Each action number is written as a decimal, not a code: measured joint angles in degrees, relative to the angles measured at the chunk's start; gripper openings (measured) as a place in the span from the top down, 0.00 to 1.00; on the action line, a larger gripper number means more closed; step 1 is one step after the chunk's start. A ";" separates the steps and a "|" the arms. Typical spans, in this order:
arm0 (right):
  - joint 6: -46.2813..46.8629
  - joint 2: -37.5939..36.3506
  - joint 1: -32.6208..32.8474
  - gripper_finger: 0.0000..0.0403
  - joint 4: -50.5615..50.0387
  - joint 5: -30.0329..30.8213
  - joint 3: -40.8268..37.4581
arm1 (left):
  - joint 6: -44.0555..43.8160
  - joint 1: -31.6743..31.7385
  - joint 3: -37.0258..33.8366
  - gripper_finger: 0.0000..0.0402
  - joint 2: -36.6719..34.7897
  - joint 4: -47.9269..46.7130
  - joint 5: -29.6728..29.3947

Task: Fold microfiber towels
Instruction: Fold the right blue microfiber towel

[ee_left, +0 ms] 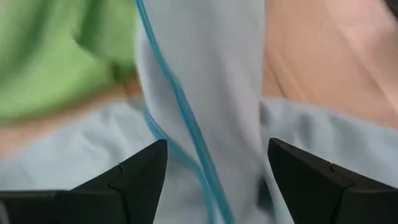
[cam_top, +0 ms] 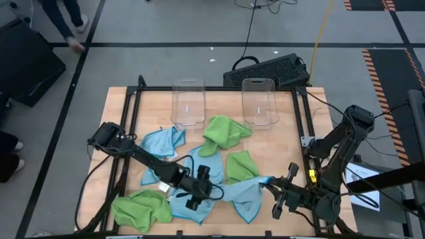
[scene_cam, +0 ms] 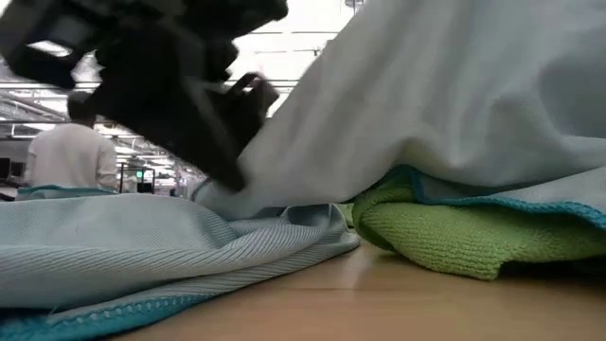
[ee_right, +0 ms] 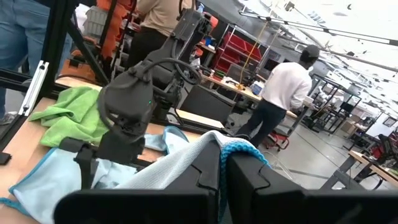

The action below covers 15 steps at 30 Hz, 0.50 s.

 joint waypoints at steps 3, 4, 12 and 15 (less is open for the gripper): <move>0.00 0.00 0.00 0.98 0.02 0.00 0.00 | -3.70 -1.22 0.00 0.30 -0.45 -3.18 1.00; 0.01 0.00 0.00 0.98 -0.01 -0.02 0.00 | -4.77 -1.79 0.02 0.30 -0.51 -4.10 1.00; 1.54 0.00 -0.51 0.98 0.00 -0.22 -0.67 | -8.36 -6.14 -0.02 0.30 -0.47 -7.69 -9.54; 1.95 0.04 -0.82 0.98 0.01 -0.24 -1.45 | -8.33 -6.70 -0.02 0.30 -0.47 -7.11 -10.25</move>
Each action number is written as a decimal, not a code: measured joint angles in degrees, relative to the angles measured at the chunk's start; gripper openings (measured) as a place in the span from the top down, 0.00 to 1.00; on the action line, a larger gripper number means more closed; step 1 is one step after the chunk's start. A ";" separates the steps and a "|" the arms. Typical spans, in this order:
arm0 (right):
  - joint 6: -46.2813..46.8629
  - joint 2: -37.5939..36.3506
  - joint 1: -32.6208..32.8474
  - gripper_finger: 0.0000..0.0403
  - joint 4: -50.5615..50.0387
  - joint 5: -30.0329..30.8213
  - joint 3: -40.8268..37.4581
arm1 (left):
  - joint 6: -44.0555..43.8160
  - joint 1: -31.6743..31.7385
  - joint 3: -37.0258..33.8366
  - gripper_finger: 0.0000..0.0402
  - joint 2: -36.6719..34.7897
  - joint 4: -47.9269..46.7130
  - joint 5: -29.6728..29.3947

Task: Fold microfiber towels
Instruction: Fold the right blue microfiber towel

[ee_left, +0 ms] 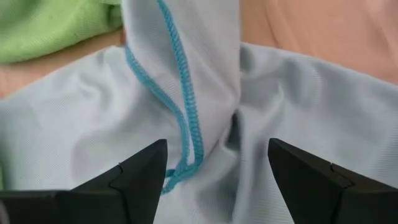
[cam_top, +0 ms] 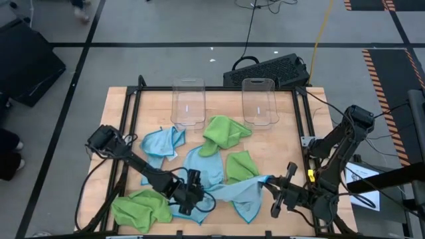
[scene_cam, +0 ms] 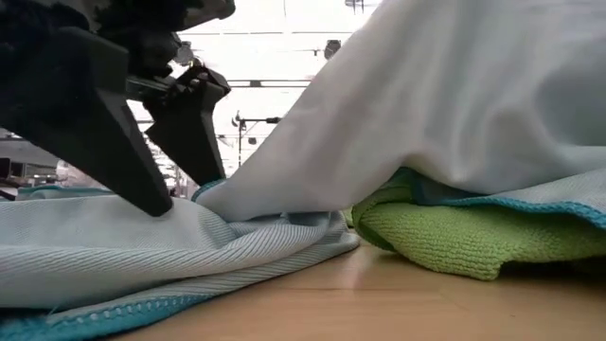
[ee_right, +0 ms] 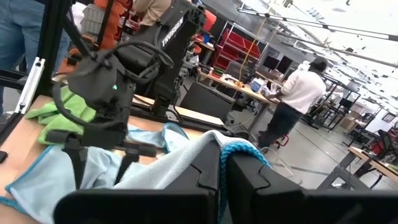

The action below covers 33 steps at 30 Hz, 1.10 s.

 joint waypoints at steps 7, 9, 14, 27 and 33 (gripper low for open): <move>-0.04 -0.01 -0.84 0.98 1.02 -0.04 -0.24 | -1.34 0.77 0.00 0.30 0.00 0.08 -3.33; -0.09 -0.01 -0.82 0.98 1.45 -0.04 -0.24 | -1.70 1.07 0.00 0.30 0.00 0.22 -3.34; -0.16 -0.01 -0.82 0.98 1.51 -0.04 -0.24 | -2.59 2.01 -0.52 0.33 0.00 0.89 -3.31; -0.20 -0.01 -0.82 0.98 1.50 -0.07 -0.26 | -2.37 2.00 -0.83 0.65 -0.07 2.27 -0.37; -0.22 -0.01 -0.82 0.98 1.50 -0.24 -0.26 | -1.64 2.18 -0.83 0.66 -0.09 4.50 -0.25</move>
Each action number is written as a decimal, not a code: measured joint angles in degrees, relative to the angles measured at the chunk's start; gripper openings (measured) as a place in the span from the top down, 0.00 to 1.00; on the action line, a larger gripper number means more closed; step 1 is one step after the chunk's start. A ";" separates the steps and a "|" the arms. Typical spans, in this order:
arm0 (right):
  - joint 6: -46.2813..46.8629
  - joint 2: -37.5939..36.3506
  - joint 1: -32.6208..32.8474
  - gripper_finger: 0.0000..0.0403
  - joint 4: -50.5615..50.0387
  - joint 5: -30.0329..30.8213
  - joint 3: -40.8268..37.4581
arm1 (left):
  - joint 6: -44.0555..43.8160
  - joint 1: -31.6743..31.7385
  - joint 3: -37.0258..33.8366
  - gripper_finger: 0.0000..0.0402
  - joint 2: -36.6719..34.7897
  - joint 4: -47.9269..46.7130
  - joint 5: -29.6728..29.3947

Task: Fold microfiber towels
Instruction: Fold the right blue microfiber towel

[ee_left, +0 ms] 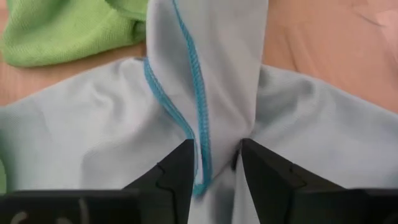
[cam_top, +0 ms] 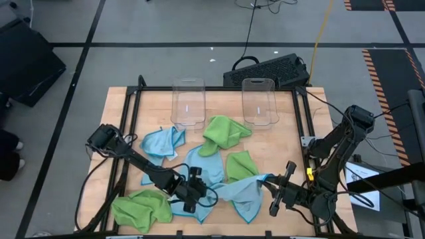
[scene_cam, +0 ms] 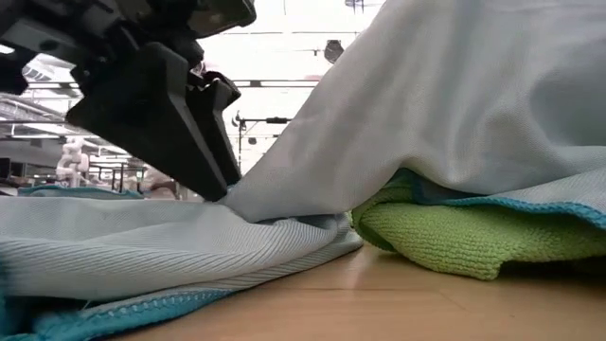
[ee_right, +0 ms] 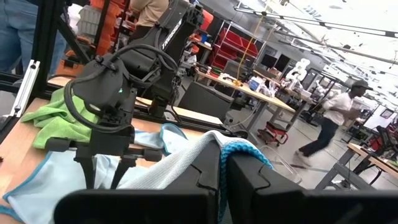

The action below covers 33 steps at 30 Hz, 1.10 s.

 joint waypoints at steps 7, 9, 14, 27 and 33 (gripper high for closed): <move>0.01 0.00 0.00 0.98 0.00 -0.02 0.00 | -0.07 0.13 0.00 0.66 -0.02 2.05 0.13; 0.01 0.00 0.00 0.98 0.00 -0.02 0.00 | -0.54 0.54 0.00 0.66 -0.02 1.86 1.32; 0.00 0.00 0.00 0.98 0.00 -0.04 0.00 | -1.16 1.47 0.00 0.66 -0.04 1.51 3.15; 0.02 0.00 0.00 0.98 0.00 -0.04 0.00 | -1.20 1.83 -0.60 0.66 -0.07 1.57 3.70; 0.02 0.00 0.00 0.98 0.02 -0.04 0.00 | -1.55 1.87 -1.90 0.66 -0.07 2.46 4.35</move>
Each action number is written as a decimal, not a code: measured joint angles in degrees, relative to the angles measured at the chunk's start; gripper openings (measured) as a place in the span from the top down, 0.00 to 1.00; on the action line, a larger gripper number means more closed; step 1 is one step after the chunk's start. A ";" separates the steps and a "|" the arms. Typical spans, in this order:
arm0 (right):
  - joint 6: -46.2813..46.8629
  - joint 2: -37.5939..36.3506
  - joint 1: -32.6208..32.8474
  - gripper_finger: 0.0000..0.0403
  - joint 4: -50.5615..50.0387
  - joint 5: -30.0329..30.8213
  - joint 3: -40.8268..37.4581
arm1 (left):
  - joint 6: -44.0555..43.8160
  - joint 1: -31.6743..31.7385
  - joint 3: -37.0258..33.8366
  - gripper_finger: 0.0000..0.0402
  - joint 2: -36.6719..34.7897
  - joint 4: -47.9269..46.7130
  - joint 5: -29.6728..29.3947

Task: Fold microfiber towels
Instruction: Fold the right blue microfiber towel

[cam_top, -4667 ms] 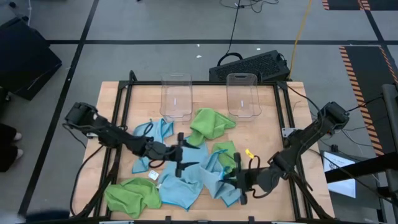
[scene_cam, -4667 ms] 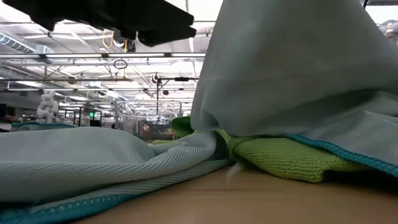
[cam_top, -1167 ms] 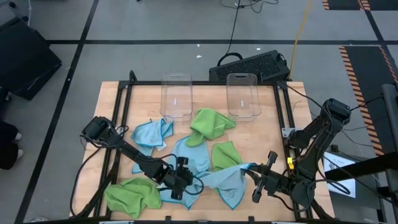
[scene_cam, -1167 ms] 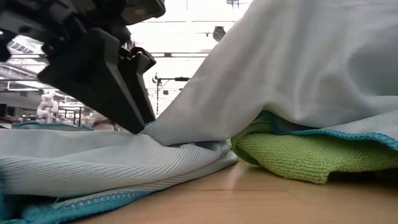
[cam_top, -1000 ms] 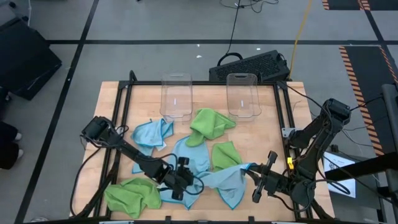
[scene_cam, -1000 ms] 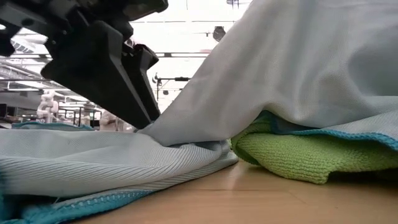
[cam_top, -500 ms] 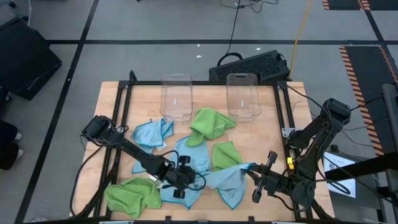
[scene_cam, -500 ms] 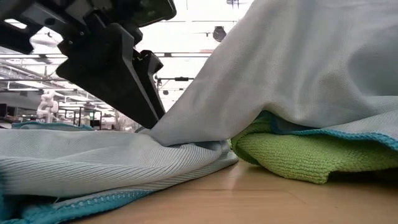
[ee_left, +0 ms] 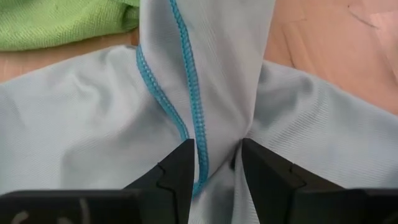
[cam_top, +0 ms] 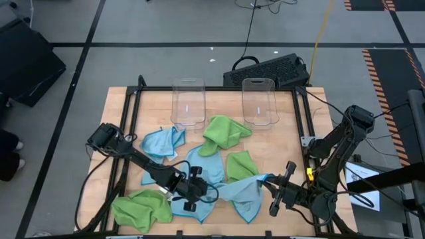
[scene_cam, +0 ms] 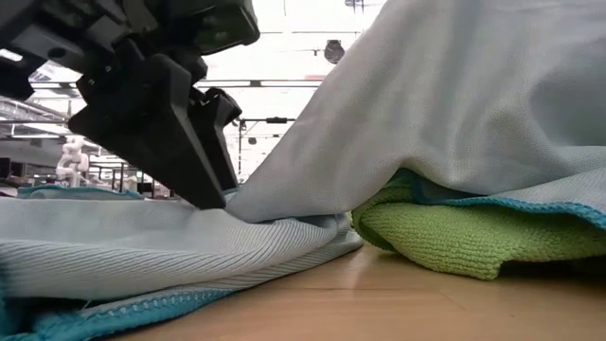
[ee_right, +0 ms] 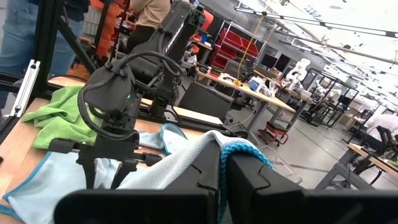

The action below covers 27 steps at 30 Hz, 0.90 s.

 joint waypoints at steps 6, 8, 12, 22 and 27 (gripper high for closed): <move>0.00 0.00 0.00 0.98 -0.01 0.00 0.00 | 1.27 0.00 0.00 0.71 0.00 2.74 0.61; -0.02 0.00 0.02 0.98 -0.02 0.00 -0.02 | 1.75 0.00 0.00 0.76 0.00 3.12 0.73; 0.00 0.00 0.02 0.98 -0.02 -0.02 -0.01 | 3.11 0.00 0.00 0.90 0.00 3.13 0.76; 0.00 0.00 0.02 0.98 -0.01 -0.02 -0.01 | 5.70 -0.72 -0.04 0.99 -1.33 1.56 -1.47; 0.02 -0.04 0.02 0.98 -0.02 -0.02 -0.02 | 6.44 -2.44 0.00 0.99 -7.41 -2.53 -6.61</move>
